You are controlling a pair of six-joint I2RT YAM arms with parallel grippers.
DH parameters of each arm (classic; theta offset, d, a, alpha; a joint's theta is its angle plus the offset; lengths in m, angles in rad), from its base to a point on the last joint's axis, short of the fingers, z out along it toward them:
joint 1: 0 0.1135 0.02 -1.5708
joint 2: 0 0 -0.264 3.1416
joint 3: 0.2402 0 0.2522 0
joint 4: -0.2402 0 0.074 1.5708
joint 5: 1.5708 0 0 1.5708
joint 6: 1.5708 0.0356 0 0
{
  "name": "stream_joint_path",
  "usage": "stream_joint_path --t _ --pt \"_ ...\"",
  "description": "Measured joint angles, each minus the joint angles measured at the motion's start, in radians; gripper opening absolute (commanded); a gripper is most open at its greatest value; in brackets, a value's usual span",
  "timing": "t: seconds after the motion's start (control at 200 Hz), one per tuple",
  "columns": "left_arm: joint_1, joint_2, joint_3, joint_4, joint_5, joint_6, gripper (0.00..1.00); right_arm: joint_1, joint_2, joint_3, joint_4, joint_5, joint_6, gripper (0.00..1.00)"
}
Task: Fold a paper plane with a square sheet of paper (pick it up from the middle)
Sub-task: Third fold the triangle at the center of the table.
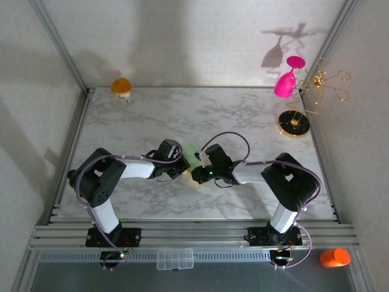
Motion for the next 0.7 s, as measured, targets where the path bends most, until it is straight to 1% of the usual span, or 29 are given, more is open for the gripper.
stream_joint_path --t 0.416,0.701 --pt "0.000 0.000 0.000 0.000 0.000 0.001 0.05 0.000 0.010 0.010 -0.037 0.049 0.000 0.08" --pt "0.000 0.000 0.000 0.000 0.000 0.001 0.05 0.000 0.015 0.013 -0.040 0.048 0.000 0.08"
